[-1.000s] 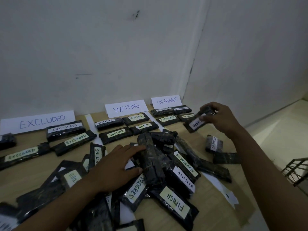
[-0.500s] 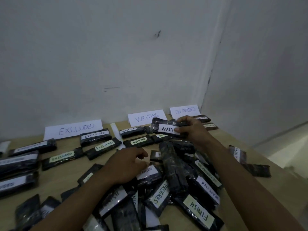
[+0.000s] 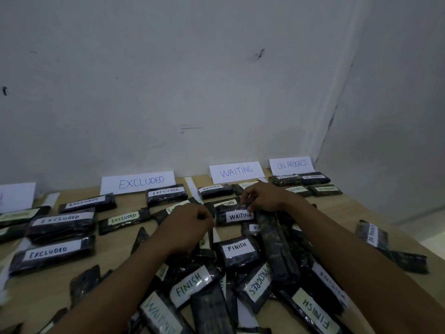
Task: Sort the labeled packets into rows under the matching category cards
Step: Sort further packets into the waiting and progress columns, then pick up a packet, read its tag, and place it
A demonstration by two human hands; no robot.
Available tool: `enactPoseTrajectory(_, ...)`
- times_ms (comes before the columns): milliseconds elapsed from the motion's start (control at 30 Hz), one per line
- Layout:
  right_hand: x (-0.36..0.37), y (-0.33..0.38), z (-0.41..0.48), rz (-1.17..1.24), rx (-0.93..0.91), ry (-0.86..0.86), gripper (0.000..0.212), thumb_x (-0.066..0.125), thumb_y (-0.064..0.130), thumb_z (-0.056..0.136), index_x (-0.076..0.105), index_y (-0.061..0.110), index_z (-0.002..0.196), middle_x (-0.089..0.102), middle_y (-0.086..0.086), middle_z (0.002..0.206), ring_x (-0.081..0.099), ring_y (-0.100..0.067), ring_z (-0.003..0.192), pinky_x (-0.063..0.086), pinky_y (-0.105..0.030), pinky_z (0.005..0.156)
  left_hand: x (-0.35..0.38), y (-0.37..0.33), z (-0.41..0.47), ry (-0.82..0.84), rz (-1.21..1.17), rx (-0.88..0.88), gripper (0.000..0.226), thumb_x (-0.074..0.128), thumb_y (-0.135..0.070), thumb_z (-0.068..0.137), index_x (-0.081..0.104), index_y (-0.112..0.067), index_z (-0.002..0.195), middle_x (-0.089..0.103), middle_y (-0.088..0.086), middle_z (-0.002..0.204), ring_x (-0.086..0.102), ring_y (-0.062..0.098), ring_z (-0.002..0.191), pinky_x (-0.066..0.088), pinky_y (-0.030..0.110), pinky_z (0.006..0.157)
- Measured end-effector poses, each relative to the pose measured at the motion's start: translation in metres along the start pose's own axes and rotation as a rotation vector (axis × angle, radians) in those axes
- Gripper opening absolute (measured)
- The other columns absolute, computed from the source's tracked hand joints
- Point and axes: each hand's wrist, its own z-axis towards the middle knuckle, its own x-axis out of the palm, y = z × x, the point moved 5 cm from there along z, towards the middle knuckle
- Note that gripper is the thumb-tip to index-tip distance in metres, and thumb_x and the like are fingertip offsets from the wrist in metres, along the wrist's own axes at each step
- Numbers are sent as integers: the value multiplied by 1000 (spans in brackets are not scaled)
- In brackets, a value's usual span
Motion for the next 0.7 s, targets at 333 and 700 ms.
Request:
enactPoseTrajectory(333,9,3,3,23,-14,127,26,74,12,79,74,21,103,69,9,91,62,-9,89,45,-20,79,27,-2,1,86,129,125,18,63,-39,86,68,-28,100,63,-10,99,58,6,88,51,31,81)
enactPoseTrajectory(700,-24,-28,-23,257,106,-148,31,55,0,87,68,26,100,67,-6,104,62,-19,98,50,-31,87,57,13,4,110,467,215,61,18,-68,88,36,-43,140,27,-14,152,23,18,129,16,37,103)
